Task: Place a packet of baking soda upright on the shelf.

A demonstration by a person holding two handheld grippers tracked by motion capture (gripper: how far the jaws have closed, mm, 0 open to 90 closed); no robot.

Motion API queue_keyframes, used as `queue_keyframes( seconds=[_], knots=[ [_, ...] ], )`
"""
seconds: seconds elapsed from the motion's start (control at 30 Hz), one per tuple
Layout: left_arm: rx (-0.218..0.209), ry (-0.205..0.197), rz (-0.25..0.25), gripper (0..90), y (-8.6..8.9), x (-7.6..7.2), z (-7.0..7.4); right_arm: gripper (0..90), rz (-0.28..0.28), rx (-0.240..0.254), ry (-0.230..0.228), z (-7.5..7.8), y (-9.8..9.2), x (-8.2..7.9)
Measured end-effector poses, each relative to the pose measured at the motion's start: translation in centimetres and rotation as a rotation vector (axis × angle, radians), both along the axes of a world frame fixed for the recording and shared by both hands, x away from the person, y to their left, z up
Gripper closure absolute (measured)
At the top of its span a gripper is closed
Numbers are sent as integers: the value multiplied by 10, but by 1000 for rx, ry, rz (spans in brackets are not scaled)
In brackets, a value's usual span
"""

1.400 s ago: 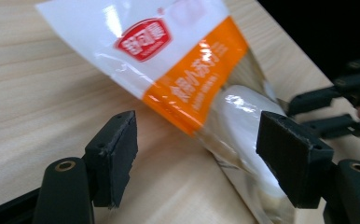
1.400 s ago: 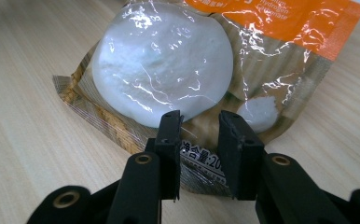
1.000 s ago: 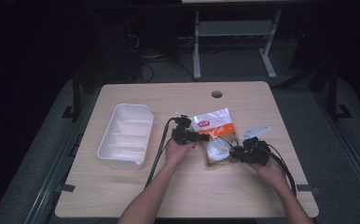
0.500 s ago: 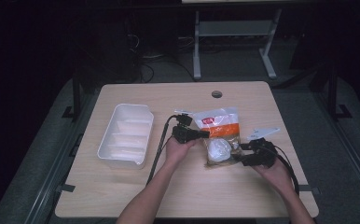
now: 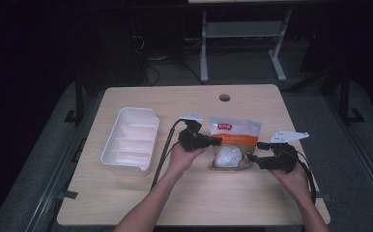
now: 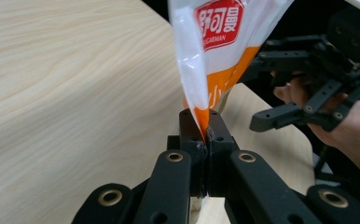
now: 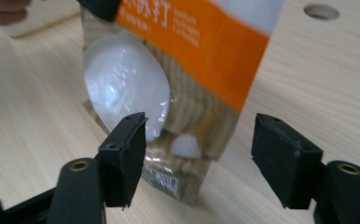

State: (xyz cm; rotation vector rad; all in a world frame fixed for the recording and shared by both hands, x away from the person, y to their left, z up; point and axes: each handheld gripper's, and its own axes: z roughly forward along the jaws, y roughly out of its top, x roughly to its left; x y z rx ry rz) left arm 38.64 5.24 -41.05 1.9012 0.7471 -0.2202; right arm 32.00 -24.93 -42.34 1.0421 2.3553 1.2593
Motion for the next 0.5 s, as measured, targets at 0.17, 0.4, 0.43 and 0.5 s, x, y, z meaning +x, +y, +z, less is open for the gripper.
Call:
queue_keyframes(
  seconds=[0.17,0.4,0.43,0.5],
  knots=[
    [12,-19,-39,886,-1,-5,5,488,43,4,3,0,5,-1],
    [21,-45,-90,886,-4,-13,11,623,101,83,41,0,7,2],
    [23,-45,-93,885,-4,-13,11,666,110,88,44,-1,7,2],
    [29,-48,-93,885,-3,-13,10,775,129,102,49,-1,7,2]
  ],
)
